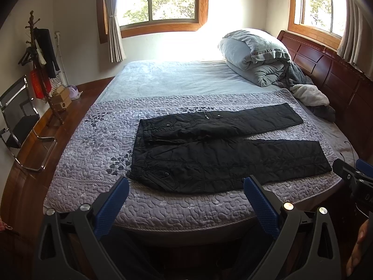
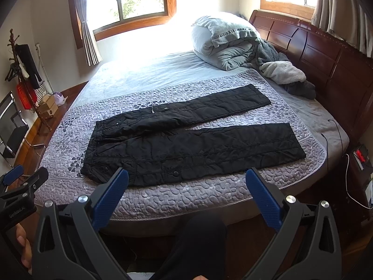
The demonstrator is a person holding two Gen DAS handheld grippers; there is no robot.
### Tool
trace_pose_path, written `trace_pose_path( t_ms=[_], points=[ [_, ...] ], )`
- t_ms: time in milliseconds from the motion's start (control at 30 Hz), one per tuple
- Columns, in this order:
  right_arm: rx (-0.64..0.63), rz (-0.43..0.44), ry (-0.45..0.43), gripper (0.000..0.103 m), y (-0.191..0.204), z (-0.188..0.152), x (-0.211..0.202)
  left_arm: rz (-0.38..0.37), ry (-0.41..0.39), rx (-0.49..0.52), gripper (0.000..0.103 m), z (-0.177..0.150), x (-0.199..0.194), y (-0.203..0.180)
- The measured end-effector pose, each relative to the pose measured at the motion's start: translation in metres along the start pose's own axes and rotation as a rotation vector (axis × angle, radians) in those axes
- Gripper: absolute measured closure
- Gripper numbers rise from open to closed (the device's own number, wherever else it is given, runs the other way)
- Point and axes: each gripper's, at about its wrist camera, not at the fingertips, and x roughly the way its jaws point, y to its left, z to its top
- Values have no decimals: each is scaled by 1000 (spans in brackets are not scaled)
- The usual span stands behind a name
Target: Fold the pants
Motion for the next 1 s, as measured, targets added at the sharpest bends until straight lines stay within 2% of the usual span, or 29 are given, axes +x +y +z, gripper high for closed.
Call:
trace_pose_path(
  t_ms=[1000],
  points=[
    [-2, -14, -11, 2, -8, 6, -3, -5, 12, 6, 4, 0, 3, -3]
  ],
)
